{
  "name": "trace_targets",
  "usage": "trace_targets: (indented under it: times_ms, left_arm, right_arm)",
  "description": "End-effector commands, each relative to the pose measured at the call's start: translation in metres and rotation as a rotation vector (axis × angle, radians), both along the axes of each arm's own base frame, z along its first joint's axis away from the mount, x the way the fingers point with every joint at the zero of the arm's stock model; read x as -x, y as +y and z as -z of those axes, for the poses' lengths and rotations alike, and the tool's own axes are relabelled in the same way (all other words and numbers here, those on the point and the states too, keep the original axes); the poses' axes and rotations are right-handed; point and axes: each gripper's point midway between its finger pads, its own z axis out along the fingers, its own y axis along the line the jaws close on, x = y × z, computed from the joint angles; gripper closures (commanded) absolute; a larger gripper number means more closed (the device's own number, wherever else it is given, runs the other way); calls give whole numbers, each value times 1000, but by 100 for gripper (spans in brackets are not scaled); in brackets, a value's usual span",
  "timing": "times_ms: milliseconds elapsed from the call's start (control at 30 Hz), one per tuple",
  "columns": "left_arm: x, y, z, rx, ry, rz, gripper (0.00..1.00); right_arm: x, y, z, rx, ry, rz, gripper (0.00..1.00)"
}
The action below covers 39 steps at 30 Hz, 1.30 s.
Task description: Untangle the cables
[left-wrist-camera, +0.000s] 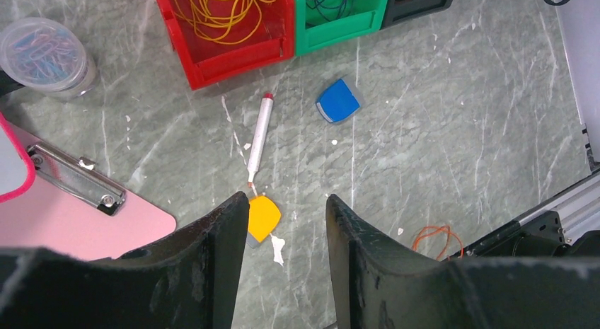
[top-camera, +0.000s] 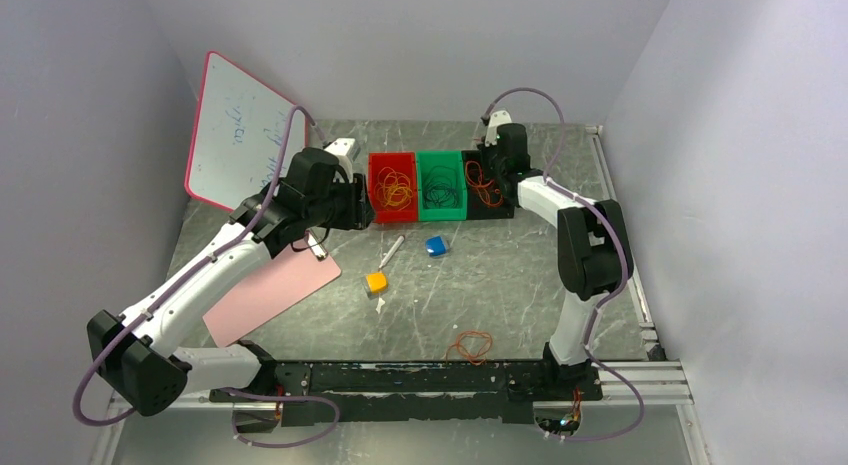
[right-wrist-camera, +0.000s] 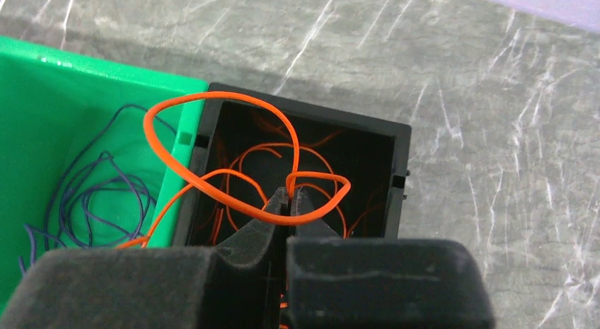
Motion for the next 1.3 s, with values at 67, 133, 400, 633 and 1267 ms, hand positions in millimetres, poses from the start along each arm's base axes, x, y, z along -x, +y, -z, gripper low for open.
trace_targets:
  times_ms: [67, 133, 400, 633, 1267]
  left_arm:
    - [-4, -3, -8, 20, -18, 20, 51]
    - [-4, -3, -9, 21, -19, 22, 51]
    - [-3, -2, -11, 25, -20, 17, 52]
    - [-6, -3, -4, 9, -4, 21, 54]
    - [-2, -6, -5, 28, -9, 43, 54]
  right_arm:
    - [4, 9, 13, 9, 58, -89, 100]
    - [5, 12, 16, 7, 75, -105, 100]
    - [9, 13, 30, 3, 133, -115, 100]
    - [11, 6, 42, -7, 177, -117, 100]
    - [9, -2, 44, 8, 228, -88, 84]
